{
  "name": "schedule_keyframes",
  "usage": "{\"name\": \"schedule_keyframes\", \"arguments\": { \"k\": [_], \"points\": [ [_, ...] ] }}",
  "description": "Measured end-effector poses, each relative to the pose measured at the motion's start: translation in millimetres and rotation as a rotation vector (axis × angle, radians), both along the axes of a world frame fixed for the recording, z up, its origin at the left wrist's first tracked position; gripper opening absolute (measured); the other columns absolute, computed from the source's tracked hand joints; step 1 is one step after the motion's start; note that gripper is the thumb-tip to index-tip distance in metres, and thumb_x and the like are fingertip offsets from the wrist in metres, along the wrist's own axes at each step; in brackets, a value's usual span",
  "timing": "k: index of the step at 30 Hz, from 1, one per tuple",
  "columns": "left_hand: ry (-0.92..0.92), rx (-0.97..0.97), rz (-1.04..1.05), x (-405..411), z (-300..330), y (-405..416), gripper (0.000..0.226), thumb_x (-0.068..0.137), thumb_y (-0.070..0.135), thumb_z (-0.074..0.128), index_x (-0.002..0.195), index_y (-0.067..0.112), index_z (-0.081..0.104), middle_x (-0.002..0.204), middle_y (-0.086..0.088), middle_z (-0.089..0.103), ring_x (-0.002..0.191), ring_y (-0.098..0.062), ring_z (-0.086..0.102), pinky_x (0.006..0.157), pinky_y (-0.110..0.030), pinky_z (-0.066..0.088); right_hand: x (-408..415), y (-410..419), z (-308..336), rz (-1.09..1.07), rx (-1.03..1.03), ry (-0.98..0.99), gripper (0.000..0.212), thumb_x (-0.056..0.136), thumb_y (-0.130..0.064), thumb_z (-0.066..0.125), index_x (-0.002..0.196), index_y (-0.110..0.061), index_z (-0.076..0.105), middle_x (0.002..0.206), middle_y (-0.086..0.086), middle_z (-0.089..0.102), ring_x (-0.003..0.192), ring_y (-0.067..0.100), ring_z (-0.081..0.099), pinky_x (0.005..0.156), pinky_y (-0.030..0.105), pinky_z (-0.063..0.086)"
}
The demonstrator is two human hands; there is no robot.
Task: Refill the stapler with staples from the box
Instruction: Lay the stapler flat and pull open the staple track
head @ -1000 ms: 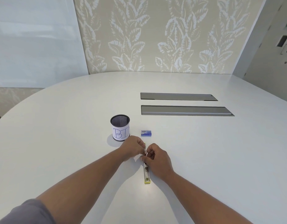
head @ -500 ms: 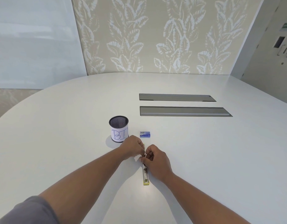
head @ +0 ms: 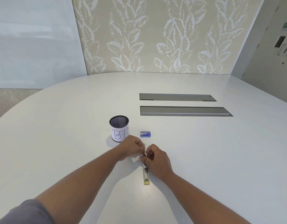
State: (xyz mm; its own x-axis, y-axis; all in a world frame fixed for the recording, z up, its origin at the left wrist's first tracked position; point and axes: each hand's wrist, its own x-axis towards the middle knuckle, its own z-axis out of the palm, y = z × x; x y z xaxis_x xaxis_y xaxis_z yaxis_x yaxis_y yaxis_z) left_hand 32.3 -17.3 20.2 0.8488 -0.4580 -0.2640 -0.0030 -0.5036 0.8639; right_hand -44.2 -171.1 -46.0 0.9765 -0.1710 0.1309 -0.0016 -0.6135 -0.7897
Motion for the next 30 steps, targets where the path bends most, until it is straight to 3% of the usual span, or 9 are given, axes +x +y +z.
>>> {"name": "schedule_keyframes", "arguments": {
  "k": [4,9,18,22,25,30],
  "points": [
    [0.019,-0.106,0.122,1,-6,7,0.008,0.075,0.001,0.075,0.080,0.005,0.071,0.065,-0.005,0.064,0.054,-0.013,0.054,0.051,-0.021,0.047,0,0,0,-0.006,0.001,-0.007,0.029,0.071,-0.047,0.074,0.083,-0.038,0.051,0.076,-0.018,0.065,0.060,0.004,0.053,0.060,0.026,0.047],
    [0.049,-0.193,0.172,0,-11,12,0.010,0.083,-0.002,0.075,0.089,0.005,0.073,0.070,-0.005,0.066,0.054,-0.010,0.057,0.050,-0.018,0.049,-1,1,1,-0.010,0.009,-0.018,0.030,0.071,-0.050,0.075,0.086,-0.038,0.052,0.077,-0.019,0.064,0.060,0.003,0.054,0.060,0.025,0.047],
    [-0.079,-0.019,0.126,-3,-12,10,0.013,0.086,0.001,0.071,0.084,0.014,0.073,0.072,-0.001,0.066,0.061,-0.010,0.059,0.059,-0.021,0.050,-4,2,4,-0.011,0.003,-0.049,0.022,0.079,-0.056,0.065,0.086,-0.039,0.054,0.075,-0.016,0.066,0.063,0.006,0.058,0.062,0.030,0.049],
    [-0.271,0.164,0.086,-3,1,5,0.012,0.085,0.004,0.068,0.086,0.014,0.075,0.081,0.002,0.069,0.076,-0.014,0.063,0.063,-0.023,0.050,-4,3,5,-0.011,-0.031,-0.038,0.019,0.081,-0.057,0.060,0.086,-0.040,0.054,0.076,-0.017,0.066,0.066,0.006,0.059,0.061,0.026,0.045],
    [-0.416,0.191,0.098,4,26,3,0.014,0.086,0.006,0.066,0.087,0.017,0.075,0.080,0.010,0.064,0.080,-0.014,0.063,0.070,-0.022,0.048,-5,3,5,-0.010,-0.052,-0.017,0.016,0.081,-0.054,0.060,0.086,-0.039,0.055,0.077,-0.017,0.067,0.070,0.005,0.061,0.063,0.026,0.045],
    [-0.653,0.332,0.245,25,67,15,0.025,0.088,0.012,0.058,0.098,0.030,0.073,0.092,0.015,0.064,0.087,-0.014,0.061,0.080,-0.030,0.051,-5,4,5,-0.016,-0.073,-0.002,0.013,0.081,-0.049,0.063,0.085,-0.039,0.056,0.078,-0.019,0.067,0.073,0.004,0.062,0.066,0.026,0.049]
  ]
}}
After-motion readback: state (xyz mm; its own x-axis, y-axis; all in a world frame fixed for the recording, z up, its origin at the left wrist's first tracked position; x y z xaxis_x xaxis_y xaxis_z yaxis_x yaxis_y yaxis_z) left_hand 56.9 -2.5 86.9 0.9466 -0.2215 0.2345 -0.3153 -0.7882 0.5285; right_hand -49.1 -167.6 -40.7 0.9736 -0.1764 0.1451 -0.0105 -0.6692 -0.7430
